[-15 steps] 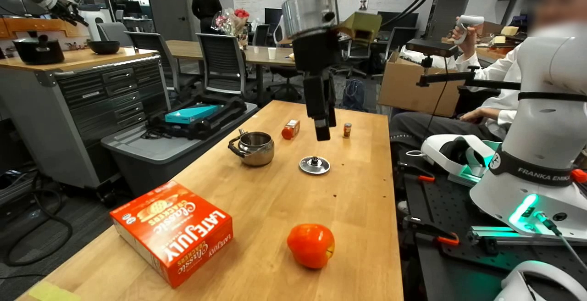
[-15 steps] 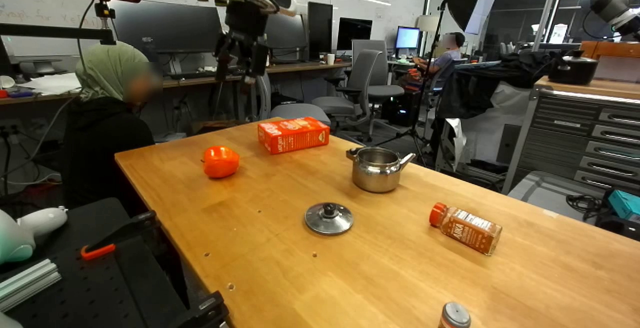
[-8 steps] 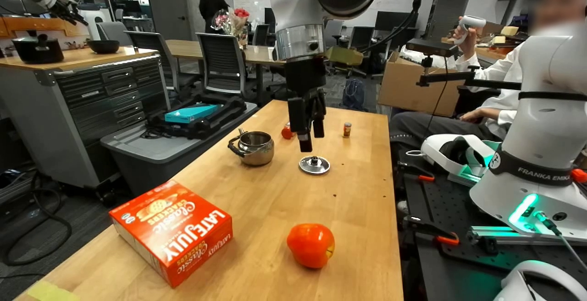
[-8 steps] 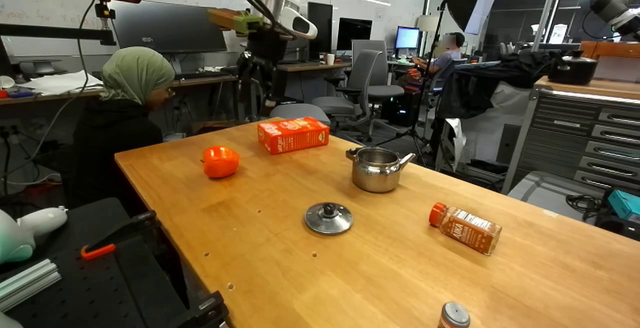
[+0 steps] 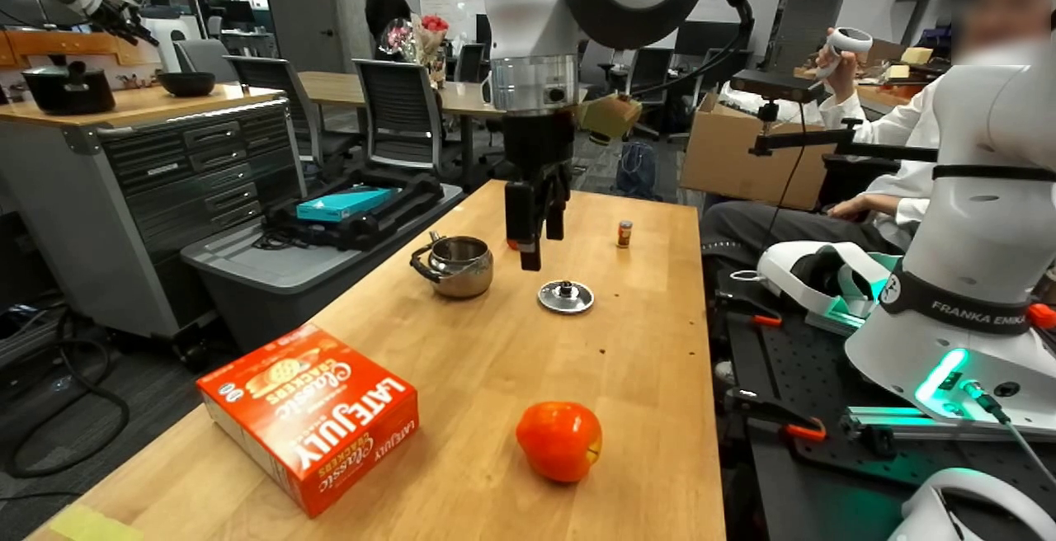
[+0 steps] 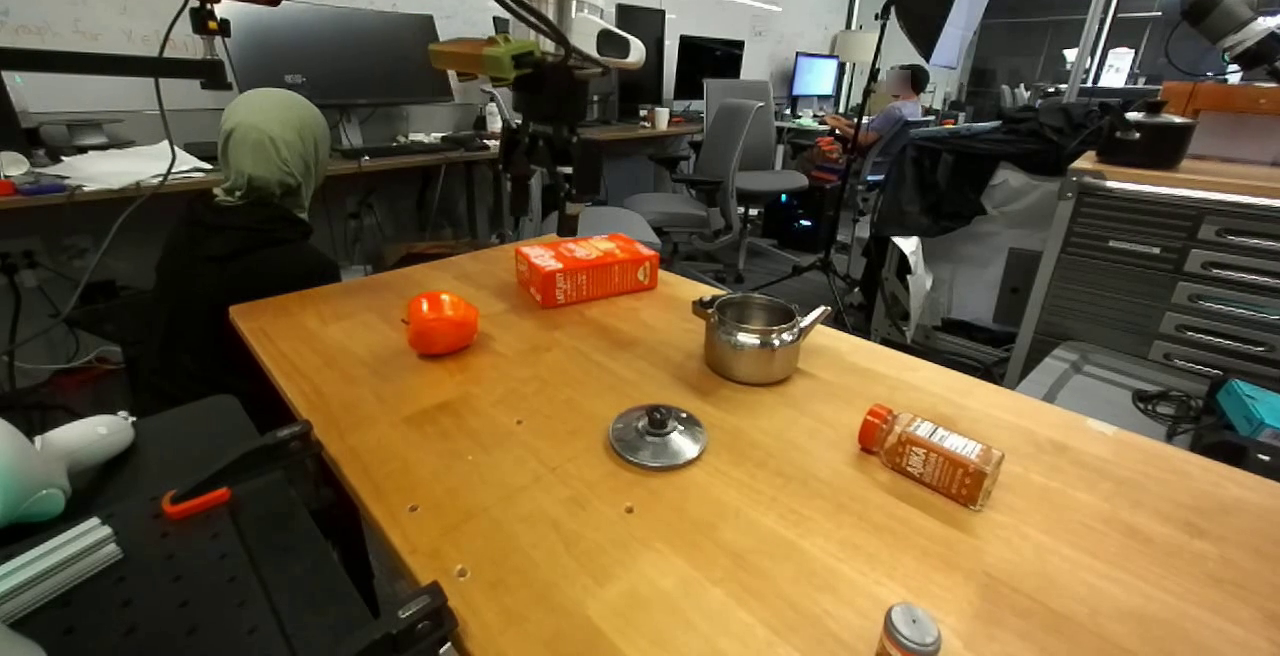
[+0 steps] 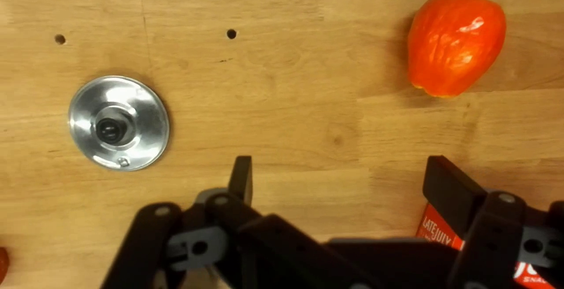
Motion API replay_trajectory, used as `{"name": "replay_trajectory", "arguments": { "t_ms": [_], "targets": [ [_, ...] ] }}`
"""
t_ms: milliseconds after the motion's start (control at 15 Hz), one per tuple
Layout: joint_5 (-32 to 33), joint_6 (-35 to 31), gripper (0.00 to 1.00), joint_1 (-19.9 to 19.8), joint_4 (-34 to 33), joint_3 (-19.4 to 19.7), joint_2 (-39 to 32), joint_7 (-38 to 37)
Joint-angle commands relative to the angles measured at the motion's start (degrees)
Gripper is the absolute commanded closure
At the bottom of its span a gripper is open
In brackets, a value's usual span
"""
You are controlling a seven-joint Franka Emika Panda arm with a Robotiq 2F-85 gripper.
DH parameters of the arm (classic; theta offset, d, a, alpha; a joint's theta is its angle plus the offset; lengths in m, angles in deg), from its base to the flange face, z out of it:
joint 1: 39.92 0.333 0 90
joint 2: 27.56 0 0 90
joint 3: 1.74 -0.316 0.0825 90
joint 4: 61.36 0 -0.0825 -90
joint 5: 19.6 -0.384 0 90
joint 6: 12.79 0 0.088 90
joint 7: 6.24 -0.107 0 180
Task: Place the silver lid on the silver kettle
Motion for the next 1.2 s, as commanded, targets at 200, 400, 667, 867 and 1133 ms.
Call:
{"name": "replay_trajectory", "arguments": {
  "t_ms": [200, 400, 667, 867, 1133],
  "targets": [
    [5.38, -2.04, 0.0, -0.86, 1.33, 1.85, 2.18, -4.47],
    [3.95, -2.08, 0.0, -2.11, 1.56, 3.06, 2.1, -3.04],
    [1.2, -4.77, 0.0, -4.0, 2.46, 4.35, -0.38, -0.72],
    [-2.73, -8.33, 0.0, -5.35, 3.01, 4.99, -3.77, 1.84],
    [-6.91, -11.82, 0.0, -7.03, 3.06, 5.32, -8.0, 4.91]
  ]
}}
